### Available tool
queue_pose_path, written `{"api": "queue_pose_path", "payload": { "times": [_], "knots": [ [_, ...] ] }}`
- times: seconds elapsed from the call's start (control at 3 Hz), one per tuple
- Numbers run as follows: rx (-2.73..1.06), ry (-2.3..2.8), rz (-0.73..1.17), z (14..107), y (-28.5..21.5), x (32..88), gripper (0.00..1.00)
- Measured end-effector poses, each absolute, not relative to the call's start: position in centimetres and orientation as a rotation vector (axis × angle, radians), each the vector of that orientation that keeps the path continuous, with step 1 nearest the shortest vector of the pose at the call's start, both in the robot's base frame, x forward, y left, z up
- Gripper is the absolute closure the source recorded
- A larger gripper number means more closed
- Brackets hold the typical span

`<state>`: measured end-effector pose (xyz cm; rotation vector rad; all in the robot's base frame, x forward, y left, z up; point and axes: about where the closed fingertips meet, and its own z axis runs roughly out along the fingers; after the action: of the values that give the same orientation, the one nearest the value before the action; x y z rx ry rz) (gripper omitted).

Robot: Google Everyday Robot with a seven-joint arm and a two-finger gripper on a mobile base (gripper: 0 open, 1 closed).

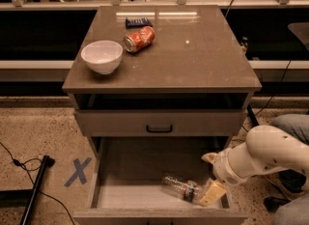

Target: Pick water bottle from middle drawer and place on counter

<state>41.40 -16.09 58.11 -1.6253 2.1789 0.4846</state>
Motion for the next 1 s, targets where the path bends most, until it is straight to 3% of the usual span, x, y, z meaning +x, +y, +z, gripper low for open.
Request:
{"api": "queue_pose_path", "payload": {
  "times": [0.33,0.67,1.0],
  "knots": [
    [-1.586,2.173,0.485,53.7,-15.3,43.1,0.41],
    [-1.556,2.174,0.480,50.7,-14.6,44.4,0.44],
    [-1.522,2.187,0.480,48.1,-14.4,45.7,0.38]
  ]
}}
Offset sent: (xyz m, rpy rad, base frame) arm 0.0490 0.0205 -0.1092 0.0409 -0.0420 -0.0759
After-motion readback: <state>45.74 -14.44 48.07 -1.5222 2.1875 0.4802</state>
